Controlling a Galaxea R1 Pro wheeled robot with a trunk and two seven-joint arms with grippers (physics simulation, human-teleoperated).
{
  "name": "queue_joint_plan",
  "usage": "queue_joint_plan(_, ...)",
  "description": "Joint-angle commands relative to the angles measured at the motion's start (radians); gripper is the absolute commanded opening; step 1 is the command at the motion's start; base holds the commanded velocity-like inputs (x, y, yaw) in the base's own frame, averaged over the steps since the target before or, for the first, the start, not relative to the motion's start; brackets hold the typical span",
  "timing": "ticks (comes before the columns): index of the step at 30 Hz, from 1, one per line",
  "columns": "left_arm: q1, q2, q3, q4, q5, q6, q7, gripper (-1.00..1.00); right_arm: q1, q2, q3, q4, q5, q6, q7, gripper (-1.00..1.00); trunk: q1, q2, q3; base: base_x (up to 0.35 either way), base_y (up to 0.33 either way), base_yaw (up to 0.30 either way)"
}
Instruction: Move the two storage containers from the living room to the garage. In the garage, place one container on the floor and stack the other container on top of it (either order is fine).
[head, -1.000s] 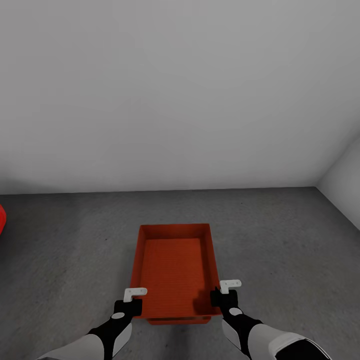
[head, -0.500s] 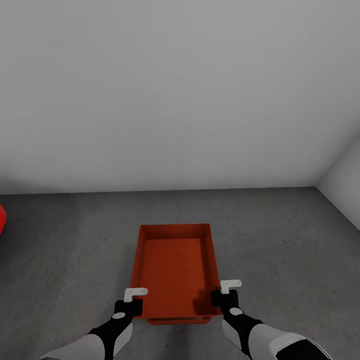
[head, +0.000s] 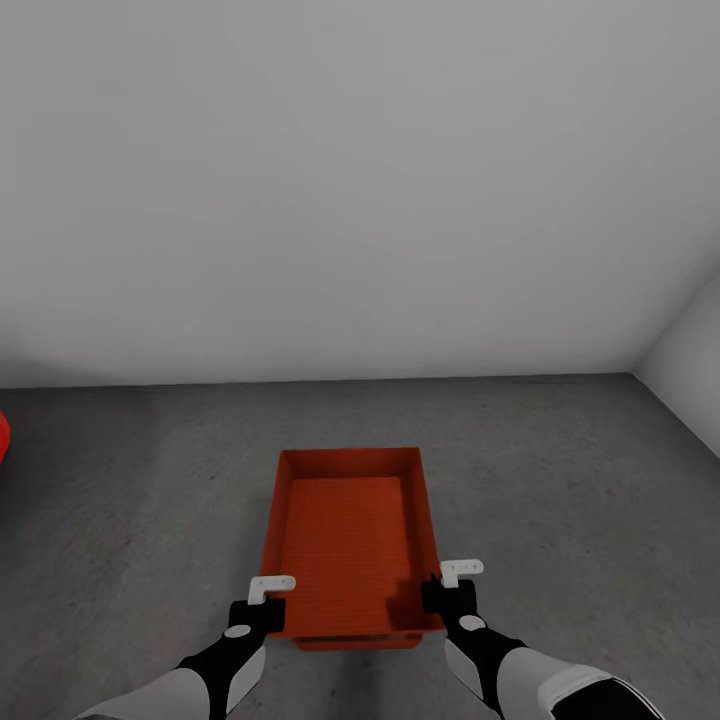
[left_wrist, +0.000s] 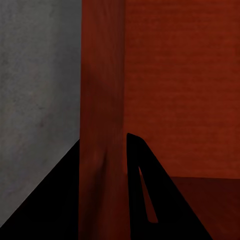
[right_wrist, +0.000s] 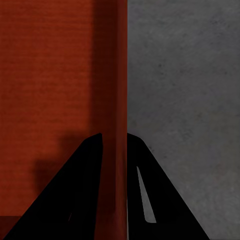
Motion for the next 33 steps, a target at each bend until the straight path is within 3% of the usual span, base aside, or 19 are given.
queue_joint_plan(1,-0.001,-0.001,0.007,-0.001,0.002,-0.003,0.009,-1.00,-0.001,0.014,-0.041,0.002,-0.013,-0.004,-0.004,-1.00,0.004,-0.008,-0.004,0.000,0.000,0.000)
queue_joint_plan(33,-0.001,-0.001,0.007,-0.001,0.001,-0.003,0.010,-1.00,-0.001,0.014,-0.041,0.002,-0.013,-0.003,-0.004,-1.00,0.127,-0.232,-0.104,0.000,0.000,0.000)
